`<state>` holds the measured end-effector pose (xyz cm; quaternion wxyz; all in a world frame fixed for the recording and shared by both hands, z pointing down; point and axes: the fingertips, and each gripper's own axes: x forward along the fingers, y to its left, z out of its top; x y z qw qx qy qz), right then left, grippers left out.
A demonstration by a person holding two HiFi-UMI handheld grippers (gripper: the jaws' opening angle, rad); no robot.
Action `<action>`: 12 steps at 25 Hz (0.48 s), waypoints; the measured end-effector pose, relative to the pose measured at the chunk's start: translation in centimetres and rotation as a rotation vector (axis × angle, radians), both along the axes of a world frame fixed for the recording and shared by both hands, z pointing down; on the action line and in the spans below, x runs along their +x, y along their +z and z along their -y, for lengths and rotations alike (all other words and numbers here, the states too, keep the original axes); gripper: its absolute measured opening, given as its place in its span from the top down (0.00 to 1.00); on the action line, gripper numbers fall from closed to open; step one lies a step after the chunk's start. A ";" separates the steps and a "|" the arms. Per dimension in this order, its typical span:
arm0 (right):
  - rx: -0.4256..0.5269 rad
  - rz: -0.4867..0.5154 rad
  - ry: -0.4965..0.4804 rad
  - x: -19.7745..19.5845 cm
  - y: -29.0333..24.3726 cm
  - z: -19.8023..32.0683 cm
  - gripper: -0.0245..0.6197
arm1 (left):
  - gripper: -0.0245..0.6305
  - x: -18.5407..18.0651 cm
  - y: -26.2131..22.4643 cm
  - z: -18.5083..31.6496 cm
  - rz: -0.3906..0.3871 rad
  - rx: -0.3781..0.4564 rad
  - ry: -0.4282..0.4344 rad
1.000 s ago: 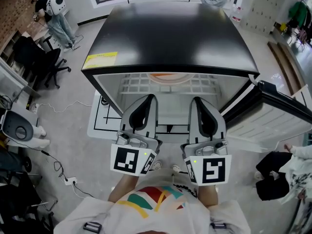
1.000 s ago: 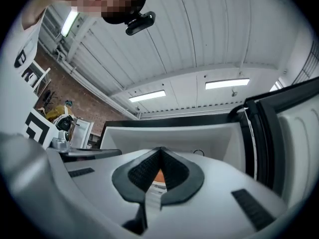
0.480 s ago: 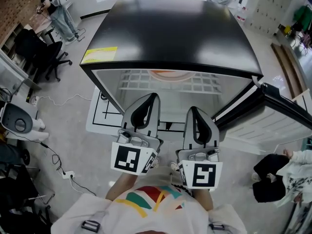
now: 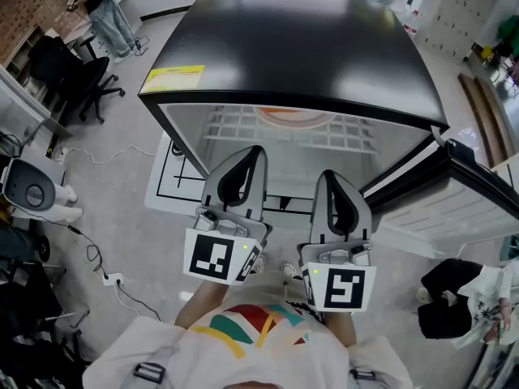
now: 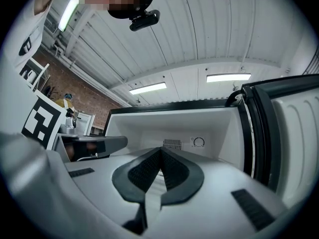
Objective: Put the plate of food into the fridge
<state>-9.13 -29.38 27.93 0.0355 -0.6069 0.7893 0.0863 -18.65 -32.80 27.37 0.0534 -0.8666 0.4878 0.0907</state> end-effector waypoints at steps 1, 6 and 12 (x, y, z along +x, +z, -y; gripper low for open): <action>0.001 -0.003 0.000 0.0 0.0 0.0 0.96 | 0.95 0.0 0.0 0.0 0.000 -0.001 0.000; -0.003 -0.016 -0.008 -0.2 0.1 0.1 0.96 | 0.95 0.2 0.1 0.0 -0.002 -0.003 0.004; -0.005 -0.033 -0.016 -0.6 0.2 0.1 0.96 | 0.95 0.0 0.2 0.1 -0.004 -0.006 0.001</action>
